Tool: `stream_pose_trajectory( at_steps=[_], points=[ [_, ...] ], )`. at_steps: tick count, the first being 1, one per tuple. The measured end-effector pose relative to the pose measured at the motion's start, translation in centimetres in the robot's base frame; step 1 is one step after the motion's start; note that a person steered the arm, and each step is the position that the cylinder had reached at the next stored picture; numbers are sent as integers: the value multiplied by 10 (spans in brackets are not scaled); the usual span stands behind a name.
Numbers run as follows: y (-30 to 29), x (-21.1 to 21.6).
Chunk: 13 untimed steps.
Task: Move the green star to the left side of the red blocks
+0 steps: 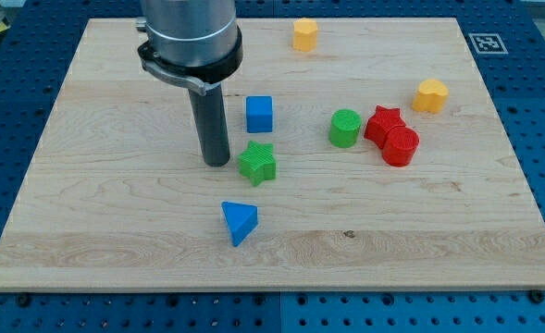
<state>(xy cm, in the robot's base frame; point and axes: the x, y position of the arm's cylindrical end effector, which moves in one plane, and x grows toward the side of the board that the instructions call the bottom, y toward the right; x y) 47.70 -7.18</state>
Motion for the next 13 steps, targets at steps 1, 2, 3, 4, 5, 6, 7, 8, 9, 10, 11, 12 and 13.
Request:
stream_pose_trajectory(
  at_steps=[1, 2, 3, 4, 5, 6, 7, 8, 9, 10, 11, 12, 13],
  points=[
    [13, 16],
    [29, 16],
    [48, 14],
    [24, 7],
    [4, -6],
    [25, -6],
    [55, -6],
    [78, -6],
    [91, 0],
    [69, 5],
    [67, 20],
    [73, 37],
    [73, 37]
  ],
)
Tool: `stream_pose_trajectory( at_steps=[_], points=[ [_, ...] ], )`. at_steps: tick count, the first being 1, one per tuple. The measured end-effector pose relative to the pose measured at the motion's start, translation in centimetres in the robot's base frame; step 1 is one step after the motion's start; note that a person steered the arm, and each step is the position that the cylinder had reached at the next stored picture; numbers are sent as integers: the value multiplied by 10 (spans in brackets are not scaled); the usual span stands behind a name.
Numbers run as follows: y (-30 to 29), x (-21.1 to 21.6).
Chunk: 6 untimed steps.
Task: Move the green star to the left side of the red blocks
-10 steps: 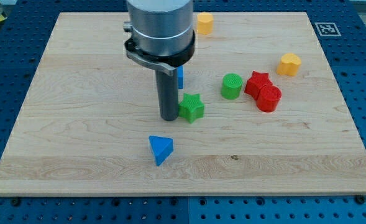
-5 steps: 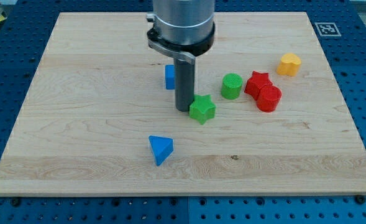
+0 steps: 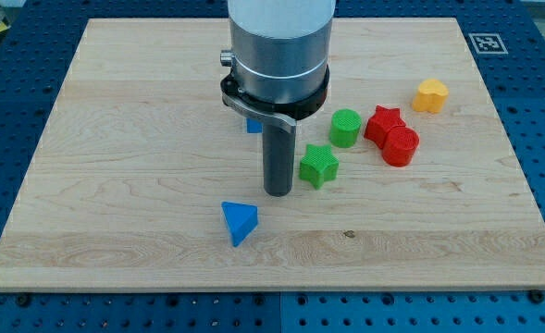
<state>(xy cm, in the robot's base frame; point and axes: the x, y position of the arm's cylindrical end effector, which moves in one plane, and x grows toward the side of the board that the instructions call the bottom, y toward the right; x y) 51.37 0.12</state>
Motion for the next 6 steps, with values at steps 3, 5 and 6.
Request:
stream_pose_trajectory(
  at_steps=[3, 5, 6],
  points=[
    [28, -1],
    [8, -2],
    [26, -5]
  ],
)
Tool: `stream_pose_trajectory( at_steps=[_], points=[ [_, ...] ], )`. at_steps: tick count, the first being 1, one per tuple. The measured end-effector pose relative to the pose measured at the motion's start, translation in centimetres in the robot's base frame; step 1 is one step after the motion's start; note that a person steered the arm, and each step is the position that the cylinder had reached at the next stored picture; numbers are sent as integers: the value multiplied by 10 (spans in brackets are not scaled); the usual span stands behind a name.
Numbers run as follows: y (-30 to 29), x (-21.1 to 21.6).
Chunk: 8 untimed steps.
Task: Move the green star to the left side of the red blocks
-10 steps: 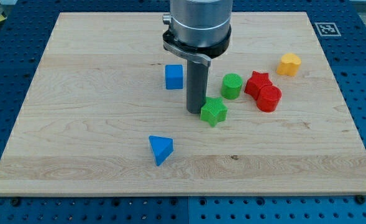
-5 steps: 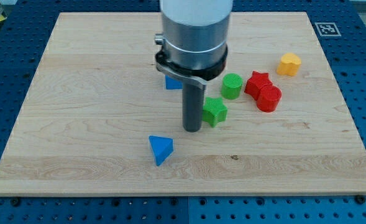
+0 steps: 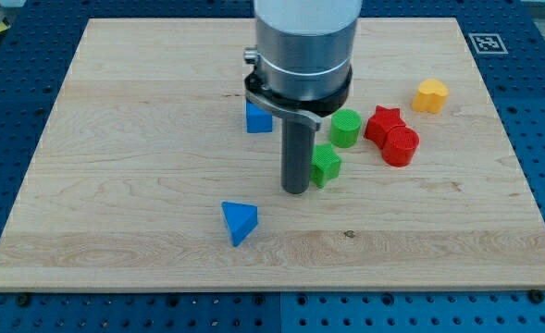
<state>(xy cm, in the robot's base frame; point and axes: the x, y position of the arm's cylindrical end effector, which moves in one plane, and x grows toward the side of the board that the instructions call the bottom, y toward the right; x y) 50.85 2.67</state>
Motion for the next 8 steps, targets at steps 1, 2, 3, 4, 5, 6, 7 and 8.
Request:
stream_pose_trajectory(
  at_steps=[1, 2, 3, 4, 5, 6, 7, 8],
  points=[
    [1, -3],
    [-16, -19],
    [-1, -20],
    [24, -16],
    [31, -16],
    [33, -16],
    [41, -16],
    [47, -16]
  ],
)
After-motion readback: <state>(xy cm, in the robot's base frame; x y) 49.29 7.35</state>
